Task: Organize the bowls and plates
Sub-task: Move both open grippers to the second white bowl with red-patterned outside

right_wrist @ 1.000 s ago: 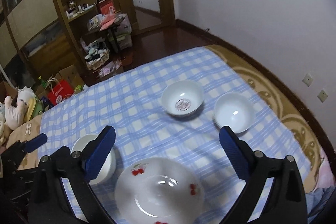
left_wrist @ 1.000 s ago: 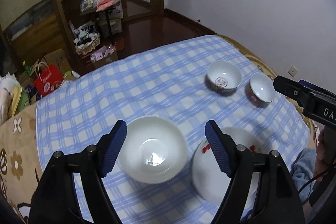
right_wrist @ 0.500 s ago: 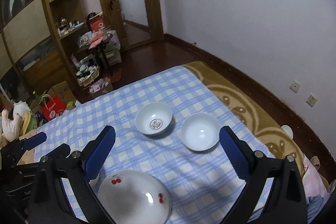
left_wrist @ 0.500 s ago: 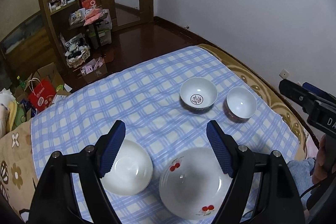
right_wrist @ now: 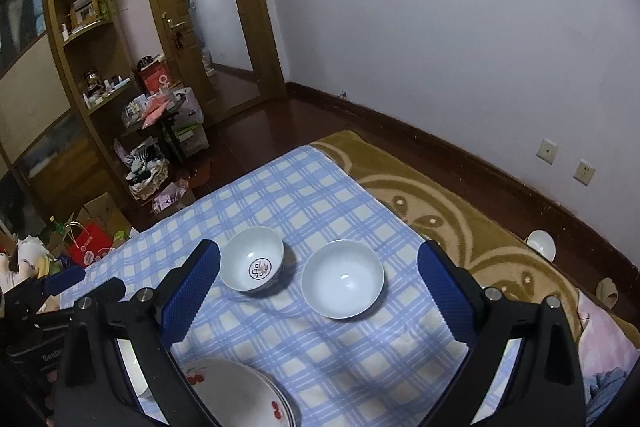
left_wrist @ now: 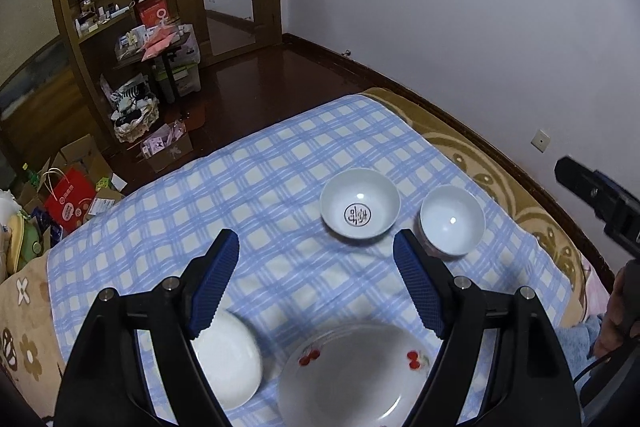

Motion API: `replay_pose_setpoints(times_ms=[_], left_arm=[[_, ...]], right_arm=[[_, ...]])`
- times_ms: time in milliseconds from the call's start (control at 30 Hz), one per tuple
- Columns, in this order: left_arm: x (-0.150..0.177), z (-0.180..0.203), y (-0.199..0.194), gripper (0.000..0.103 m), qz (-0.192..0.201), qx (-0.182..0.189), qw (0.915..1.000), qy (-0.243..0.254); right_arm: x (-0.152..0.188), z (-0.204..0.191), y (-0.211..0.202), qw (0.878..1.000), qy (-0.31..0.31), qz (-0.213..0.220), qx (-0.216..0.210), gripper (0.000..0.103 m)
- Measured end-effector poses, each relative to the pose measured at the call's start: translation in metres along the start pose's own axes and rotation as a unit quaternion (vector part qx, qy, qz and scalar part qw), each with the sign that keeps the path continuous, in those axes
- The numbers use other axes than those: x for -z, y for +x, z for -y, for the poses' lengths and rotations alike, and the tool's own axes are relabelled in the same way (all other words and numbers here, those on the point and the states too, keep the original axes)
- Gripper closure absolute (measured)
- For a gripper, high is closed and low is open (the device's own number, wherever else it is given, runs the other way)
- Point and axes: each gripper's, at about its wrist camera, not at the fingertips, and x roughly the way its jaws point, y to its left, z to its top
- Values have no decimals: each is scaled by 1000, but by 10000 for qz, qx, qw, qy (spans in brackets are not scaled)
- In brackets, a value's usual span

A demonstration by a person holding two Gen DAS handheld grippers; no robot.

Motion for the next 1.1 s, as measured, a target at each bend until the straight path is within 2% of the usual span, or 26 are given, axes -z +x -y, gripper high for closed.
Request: replay_pose_setpoints(times_ms=[367, 567, 733, 833, 900, 967, 1100], left_arm=[[-15, 18, 57, 24, -134, 119, 9998, -70], [-14, 19, 89, 24, -259, 399, 9979, -436], [-9, 29, 114, 24, -452, 575, 9963, -459], [-4, 33, 124, 24, -547, 642, 9953, -481], [-1, 36, 131, 25, -612, 720, 9943, -501], [0, 39, 136, 25, -651, 742, 9939, -492], [0, 48, 145, 25, -837, 725, 9926, -492]], right_arm=[[-1, 22, 56, 9993, 319, -184, 16, 0], [1, 36, 86, 9986, 342, -349, 182, 0], [7, 50, 104, 9976, 317, -504, 356, 0], [10, 57, 115, 9967, 417, -639, 262, 0], [13, 60, 123, 9958, 482, -740, 235, 6], [16, 64, 132, 9942, 507, -926, 221, 17], [25, 74, 147, 9907, 706, -1154, 164, 24]])
